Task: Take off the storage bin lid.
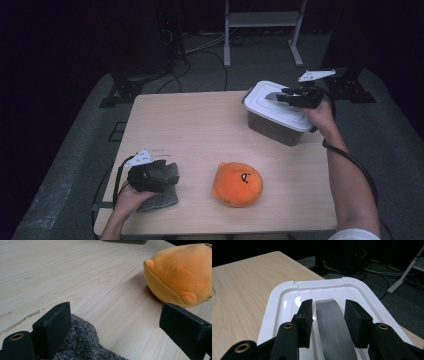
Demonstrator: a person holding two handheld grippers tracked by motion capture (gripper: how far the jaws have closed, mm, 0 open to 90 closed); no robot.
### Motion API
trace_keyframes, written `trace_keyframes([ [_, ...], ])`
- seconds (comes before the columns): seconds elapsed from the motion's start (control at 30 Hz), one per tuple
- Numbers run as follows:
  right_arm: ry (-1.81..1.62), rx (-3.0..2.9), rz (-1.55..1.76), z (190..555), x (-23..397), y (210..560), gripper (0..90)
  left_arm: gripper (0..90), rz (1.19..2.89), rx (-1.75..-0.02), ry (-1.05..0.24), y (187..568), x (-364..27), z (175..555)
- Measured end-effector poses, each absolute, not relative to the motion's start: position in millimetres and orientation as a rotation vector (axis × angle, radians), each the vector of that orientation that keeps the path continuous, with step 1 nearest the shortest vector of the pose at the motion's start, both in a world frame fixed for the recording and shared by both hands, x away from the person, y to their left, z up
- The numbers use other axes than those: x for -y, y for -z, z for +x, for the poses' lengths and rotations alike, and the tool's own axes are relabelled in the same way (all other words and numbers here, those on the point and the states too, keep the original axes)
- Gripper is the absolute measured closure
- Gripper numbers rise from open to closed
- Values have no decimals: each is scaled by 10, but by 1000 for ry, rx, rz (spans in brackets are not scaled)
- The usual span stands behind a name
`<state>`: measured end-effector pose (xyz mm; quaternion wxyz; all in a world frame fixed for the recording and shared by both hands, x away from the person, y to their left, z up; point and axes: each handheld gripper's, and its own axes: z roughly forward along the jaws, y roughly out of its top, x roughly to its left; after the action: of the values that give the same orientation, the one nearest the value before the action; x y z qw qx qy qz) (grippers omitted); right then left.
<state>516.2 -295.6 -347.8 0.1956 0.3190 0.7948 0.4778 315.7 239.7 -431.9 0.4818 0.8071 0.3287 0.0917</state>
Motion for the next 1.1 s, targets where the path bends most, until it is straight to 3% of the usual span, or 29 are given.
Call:
trace_keyframes([
  [0.63, -1343, -2272, 879, 5155, 2949, 3471, 654, 102, 1968, -801, -220, 4319, -2398, 3158],
  [1.1, -1347, -2314, 841, 5089, 2860, 3450, 657, 101, 1973, -796, -216, 4318, -2381, 3152],
])
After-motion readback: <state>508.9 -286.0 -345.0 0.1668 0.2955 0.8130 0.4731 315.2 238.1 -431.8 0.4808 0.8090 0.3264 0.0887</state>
